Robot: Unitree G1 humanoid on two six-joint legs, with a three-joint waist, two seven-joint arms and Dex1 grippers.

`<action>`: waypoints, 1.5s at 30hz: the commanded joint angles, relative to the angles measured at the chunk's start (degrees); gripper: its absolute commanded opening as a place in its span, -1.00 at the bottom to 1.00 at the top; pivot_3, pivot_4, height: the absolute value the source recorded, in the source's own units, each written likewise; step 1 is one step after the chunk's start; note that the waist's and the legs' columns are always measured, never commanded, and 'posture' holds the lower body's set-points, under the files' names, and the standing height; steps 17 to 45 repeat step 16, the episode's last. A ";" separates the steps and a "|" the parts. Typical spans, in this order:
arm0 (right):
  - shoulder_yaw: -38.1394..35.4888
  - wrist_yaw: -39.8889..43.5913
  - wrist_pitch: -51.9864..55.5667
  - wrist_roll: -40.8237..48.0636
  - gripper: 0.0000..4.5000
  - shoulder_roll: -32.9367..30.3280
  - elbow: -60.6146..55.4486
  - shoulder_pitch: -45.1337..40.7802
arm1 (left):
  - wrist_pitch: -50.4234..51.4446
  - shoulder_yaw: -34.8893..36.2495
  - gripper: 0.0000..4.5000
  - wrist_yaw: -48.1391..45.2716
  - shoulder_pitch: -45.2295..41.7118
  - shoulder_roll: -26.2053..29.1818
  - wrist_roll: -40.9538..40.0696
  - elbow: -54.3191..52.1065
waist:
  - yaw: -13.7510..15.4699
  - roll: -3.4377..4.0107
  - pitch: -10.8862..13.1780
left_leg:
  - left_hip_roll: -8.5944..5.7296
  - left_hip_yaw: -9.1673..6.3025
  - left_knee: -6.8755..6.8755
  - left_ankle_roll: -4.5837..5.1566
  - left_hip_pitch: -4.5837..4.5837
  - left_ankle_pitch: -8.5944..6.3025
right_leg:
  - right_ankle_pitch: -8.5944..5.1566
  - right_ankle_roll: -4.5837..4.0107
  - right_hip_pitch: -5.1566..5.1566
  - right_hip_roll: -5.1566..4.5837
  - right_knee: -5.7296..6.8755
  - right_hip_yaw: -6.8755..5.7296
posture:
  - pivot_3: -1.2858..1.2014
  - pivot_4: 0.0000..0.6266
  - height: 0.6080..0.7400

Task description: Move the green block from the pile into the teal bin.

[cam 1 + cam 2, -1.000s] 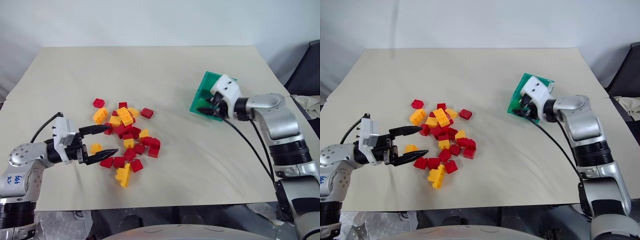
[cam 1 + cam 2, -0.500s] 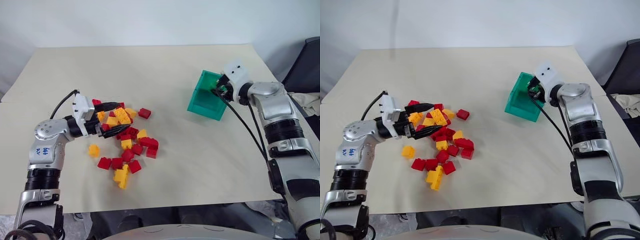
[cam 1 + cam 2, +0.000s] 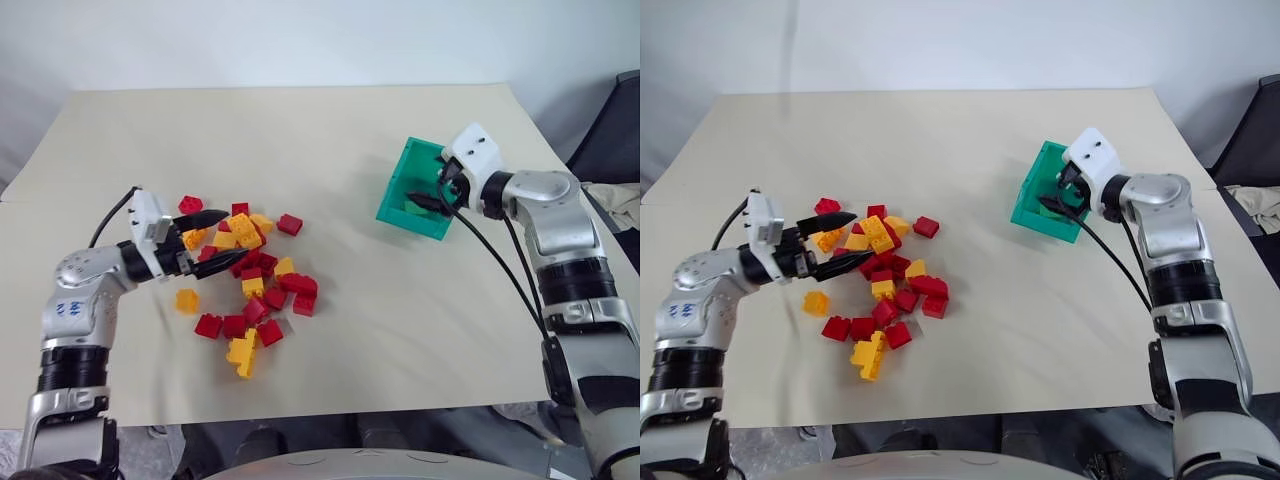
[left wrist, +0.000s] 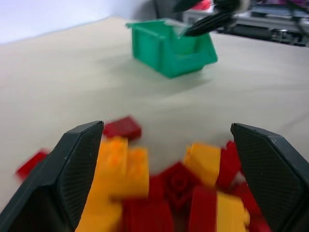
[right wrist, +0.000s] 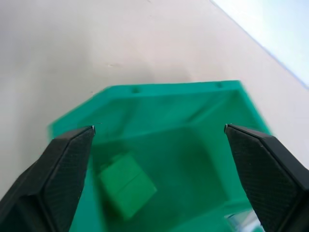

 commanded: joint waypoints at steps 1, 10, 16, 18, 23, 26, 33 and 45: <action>-3.79 10.17 1.33 9.34 1.00 -3.96 -15.44 7.81 | 5.40 5.85 1.00 1.88 5.76 3.19 -3.88 -6.80 | 0.16 0.00 0.00 | 0.01 -0.01 0.00 0.10 0.00 -0.06 | 0.00 0.00 0.00 0.01 -0.01 -0.02 | 0.03 -0.52 1.00; -5.56 25.33 -6.44 17.25 1.00 -10.21 -21.48 25.58 | 0.61 13.38 1.00 -5.59 20.26 10.00 -3.21 -4.83 | 0.22 -0.01 0.00 | -0.04 0.01 -0.01 0.33 0.22 -0.16 | 0.01 0.01 0.19 -0.03 -0.04 -0.02 | 0.03 -0.52 1.00; -6.49 21.77 -9.91 17.50 1.00 -7.00 -19.57 27.90 | -4.33 15.91 1.00 -2.08 23.25 8.25 -1.43 -5.63 | 0.21 -0.03 -0.01 | -0.04 0.02 -0.01 0.22 0.57 -0.07 | -0.02 -0.07 0.29 0.02 0.12 0.05 | 0.03 -0.52 1.00; -6.49 21.77 -9.91 17.50 1.00 -7.00 -19.57 27.90 | -4.33 15.91 1.00 -2.08 23.25 8.25 -1.43 -5.63 | 0.21 -0.03 -0.01 | -0.04 0.02 -0.01 0.22 0.57 -0.07 | -0.02 -0.07 0.29 0.02 0.12 0.05 | 0.03 -0.52 1.00; -6.49 21.77 -9.91 17.50 1.00 -7.00 -19.57 27.90 | -4.33 15.91 1.00 -2.08 23.25 8.25 -1.43 -5.63 | 0.21 -0.03 -0.01 | -0.04 0.02 -0.01 0.22 0.57 -0.07 | -0.02 -0.07 0.29 0.02 0.12 0.05 | 0.03 -0.52 1.00; -6.49 21.77 -9.91 17.50 1.00 -7.00 -19.57 27.90 | -4.33 15.91 1.00 -2.08 23.25 8.25 -1.43 -5.63 | 0.21 -0.03 -0.01 | -0.04 0.02 -0.01 0.22 0.57 -0.07 | -0.02 -0.07 0.29 0.02 0.12 0.05 | 0.03 -0.52 1.00; -6.49 21.77 -9.91 17.50 1.00 -7.00 -19.57 27.90 | -4.33 15.91 1.00 -2.08 23.25 8.25 -1.43 -5.63 | 0.21 -0.03 -0.01 | -0.04 0.02 -0.01 0.22 0.57 -0.07 | -0.02 -0.07 0.29 0.02 0.12 0.05 | 0.03 -0.52 1.00; -6.49 21.77 -9.91 17.50 1.00 -7.00 -19.57 27.90 | -4.33 15.91 1.00 -2.08 23.25 8.25 -1.43 -5.63 | 0.21 -0.03 -0.01 | -0.04 0.02 -0.01 0.22 0.57 -0.07 | -0.02 -0.07 0.29 0.02 0.12 0.05 | 0.03 -0.52 1.00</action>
